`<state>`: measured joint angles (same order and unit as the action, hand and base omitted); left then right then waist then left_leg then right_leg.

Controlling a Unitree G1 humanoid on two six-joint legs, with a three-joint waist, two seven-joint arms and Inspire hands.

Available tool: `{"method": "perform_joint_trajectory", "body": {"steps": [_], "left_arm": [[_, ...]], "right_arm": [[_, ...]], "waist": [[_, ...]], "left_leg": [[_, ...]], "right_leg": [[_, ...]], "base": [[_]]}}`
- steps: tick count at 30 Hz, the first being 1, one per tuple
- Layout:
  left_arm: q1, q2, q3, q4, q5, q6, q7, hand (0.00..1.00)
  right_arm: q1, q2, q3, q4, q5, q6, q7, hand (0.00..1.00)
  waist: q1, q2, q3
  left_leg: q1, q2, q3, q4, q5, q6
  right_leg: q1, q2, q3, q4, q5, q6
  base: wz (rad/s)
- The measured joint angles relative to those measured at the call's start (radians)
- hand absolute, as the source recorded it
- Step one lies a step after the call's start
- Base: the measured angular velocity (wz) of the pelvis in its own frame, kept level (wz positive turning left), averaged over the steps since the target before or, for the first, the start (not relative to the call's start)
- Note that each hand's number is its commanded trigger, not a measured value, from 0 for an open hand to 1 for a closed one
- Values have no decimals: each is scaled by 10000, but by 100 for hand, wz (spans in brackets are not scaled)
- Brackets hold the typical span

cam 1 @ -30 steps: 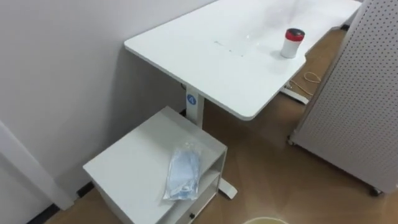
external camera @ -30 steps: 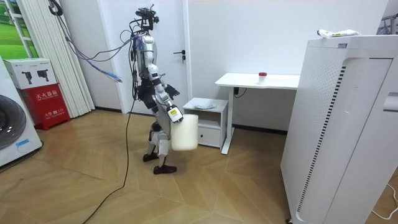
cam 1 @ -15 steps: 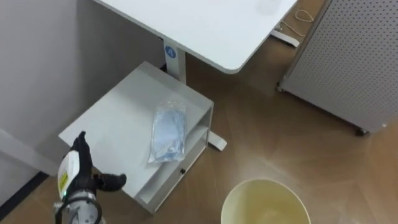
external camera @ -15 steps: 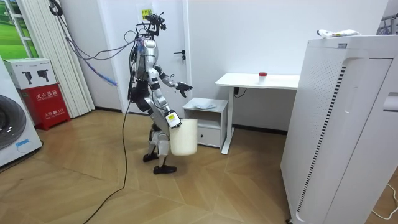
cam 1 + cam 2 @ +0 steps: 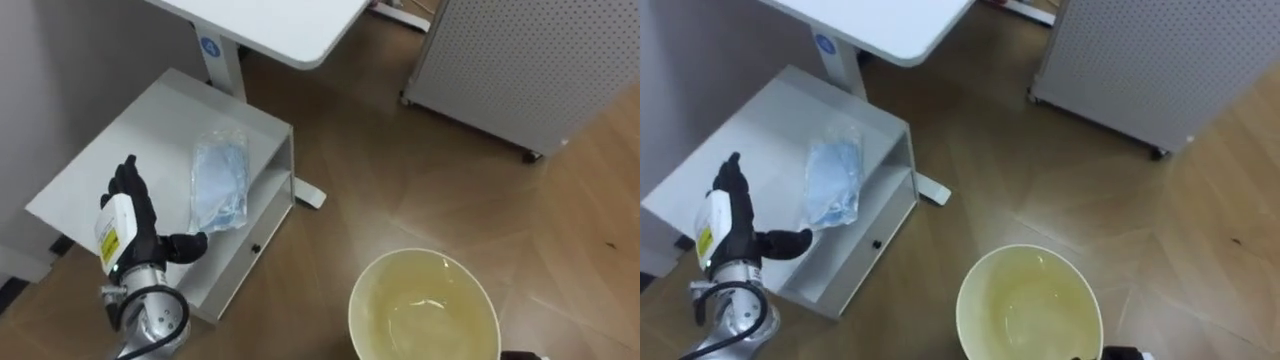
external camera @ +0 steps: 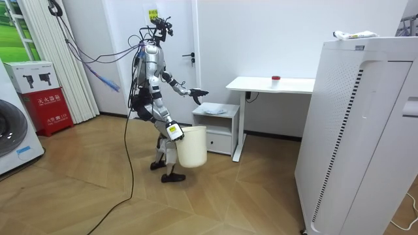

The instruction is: Pick garbage

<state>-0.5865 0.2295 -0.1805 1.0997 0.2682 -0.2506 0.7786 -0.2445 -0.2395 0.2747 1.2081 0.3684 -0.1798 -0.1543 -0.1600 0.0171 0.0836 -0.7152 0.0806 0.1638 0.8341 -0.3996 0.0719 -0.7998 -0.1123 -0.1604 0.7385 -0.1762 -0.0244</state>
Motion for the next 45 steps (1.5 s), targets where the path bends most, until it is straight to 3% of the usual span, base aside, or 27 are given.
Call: {"method": "perform_joint_trajectory", "body": {"steps": [3,10,17,21,24,28,32,33,34,36,37,40,45], "left_arm": [[-115,5,-73,21,11,0,65,0],[-137,199,-500,275,51,15,350,0],[-366,410,-797,647,210,119,200,0],[-380,842,-1180,792,292,252,-62,0],[-393,1011,-1390,792,304,319,-73,0],[-403,1070,-1438,839,692,464,-210,0],[-474,1212,-2051,1147,987,723,-524,0],[-529,1220,-2184,1204,988,851,-629,16],[-541,1220,-2212,1219,989,913,-697,38],[-585,1259,-2370,1397,987,1025,-795,62],[-586,1279,-2378,1399,997,1046,-815,100],[-666,1456,-2371,1399,1198,1145,-524,100],[-1245,1683,-2358,1546,1572,1401,-63,100]], "right_arm": [[3,-27,103,-78,271,-11,-6,100],[-168,-30,198,-128,232,-12,-98,100],[-277,-177,173,-458,395,71,-263,100],[-275,-252,176,-547,705,119,-172,100],[-284,-364,175,-839,773,275,-165,100],[-275,-440,172,-880,794,282,-164,100],[-273,-532,177,-896,941,425,-174,100],[-253,-597,179,-879,941,510,-176,100],[-231,-637,180,-877,941,539,-176,100],[-114,-765,193,-887,932,723,-214,100],[-67,-791,193,-888,932,729,-227,100],[133,-807,330,-852,930,880,-281,100],[444,-792,1298,-843,349,1361,-271,100]], "waist": [[-81,-6,1],[-333,-8,2],[-583,-51,30],[-613,-140,78],[-761,-141,79],[-883,-147,75],[-1065,-152,72],[-1107,-152,71],[-1116,-155,70],[-1131,-158,68],[-1131,-159,67],[-1125,-158,67],[-1061,-156,66]], "left_leg": [[-115,11,-2,81,-6,-57],[-517,118,-20,284,-64,-141],[-1554,184,-54,1193,-359,-147],[-1918,313,-61,1790,-605,-227],[-2238,328,-118,2069,-657,-250],[-2602,328,-139,2289,-669,-265],[-2946,332,-213,2580,-717,-280],[-3055,335,-261,2663,-721,-283],[-3094,340,-278,2707,-726,-280],[-3235,381,-302,2816,-744,-276],[-3263,391,-300,2830,-744,-276],[-3394,472,-301,2953,-750,-287],[-3403,460,-272,2986,-774,-332]], "right_leg": [[-138,-64,-83,92,-102,-114],[-531,75,-59,283,-152,-179],[-1634,-34,-4,1210,-460,-276],[-2051,16,54,1819,-686,-375],[-2362,-17,48,2117,-778,-426],[-2726,-65,32,2342,-798,-482],[-3021,-71,17,2574,-833,-509],[-3098,-69,-2,2637,-834,-511],[-3130,-66,-9,2670,-837,-514],[-3232,-58,-45,2719,-830,-537],[-3255,-56,-49,2723,-825,-543],[-3350,-9,-94,2757,-795,-591],[-3410,-45,-53,2864,-781,-619]], "base": [[0],[-2],[-1],[-5],[6],[1],[1],[4],[3],[0],[-4],[-4],[2]]}}
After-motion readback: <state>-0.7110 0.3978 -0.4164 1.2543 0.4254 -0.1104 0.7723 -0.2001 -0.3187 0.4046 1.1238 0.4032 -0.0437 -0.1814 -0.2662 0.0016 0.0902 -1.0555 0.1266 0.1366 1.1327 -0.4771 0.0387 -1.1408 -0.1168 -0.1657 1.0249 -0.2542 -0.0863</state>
